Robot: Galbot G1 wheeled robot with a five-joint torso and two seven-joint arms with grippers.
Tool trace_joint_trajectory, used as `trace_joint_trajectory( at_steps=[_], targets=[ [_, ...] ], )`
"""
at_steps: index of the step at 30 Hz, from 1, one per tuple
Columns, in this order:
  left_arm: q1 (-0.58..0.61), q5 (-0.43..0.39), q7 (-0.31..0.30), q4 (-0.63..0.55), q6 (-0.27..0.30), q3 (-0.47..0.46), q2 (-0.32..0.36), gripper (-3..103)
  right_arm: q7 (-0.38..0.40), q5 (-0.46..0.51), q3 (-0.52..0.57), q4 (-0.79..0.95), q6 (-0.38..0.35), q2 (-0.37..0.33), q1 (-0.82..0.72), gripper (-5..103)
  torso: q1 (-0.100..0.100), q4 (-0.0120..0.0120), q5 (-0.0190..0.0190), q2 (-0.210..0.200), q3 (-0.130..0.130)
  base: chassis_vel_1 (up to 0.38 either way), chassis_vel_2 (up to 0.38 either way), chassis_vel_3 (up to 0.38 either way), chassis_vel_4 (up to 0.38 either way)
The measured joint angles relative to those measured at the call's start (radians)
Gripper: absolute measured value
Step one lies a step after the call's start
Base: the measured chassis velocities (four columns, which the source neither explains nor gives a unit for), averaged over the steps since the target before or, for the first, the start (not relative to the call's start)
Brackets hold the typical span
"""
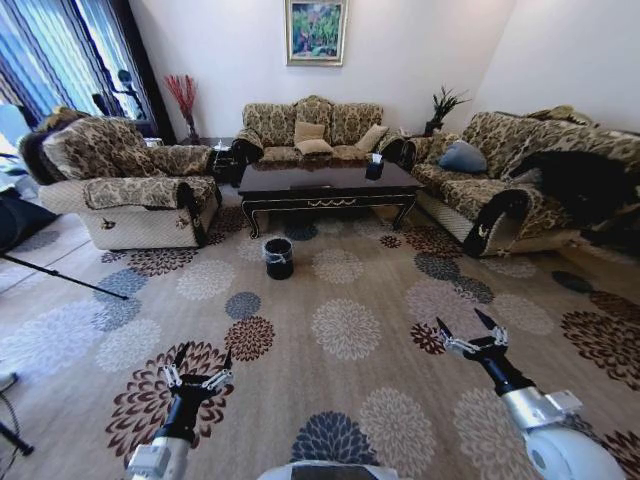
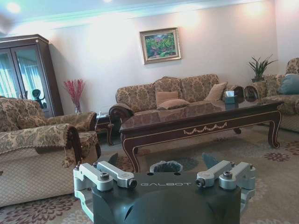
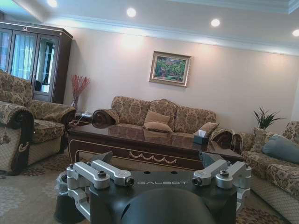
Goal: Move to the front of the table and pick up the trash from the floor, then place it into the trash bin.
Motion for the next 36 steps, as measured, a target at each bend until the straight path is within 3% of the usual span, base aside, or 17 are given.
trace_joint_trajectory(
  at_steps=[36],
  targets=[
    [0.000,0.000,0.000,0.000,0.000,0.000,0.000,100,0.000,0.000,0.000,0.000,0.000,0.000,0.000,100,0.077,0.0000,0.0000,0.175,0.099,0.000,0.000,0.000,0.000]
  ],
)
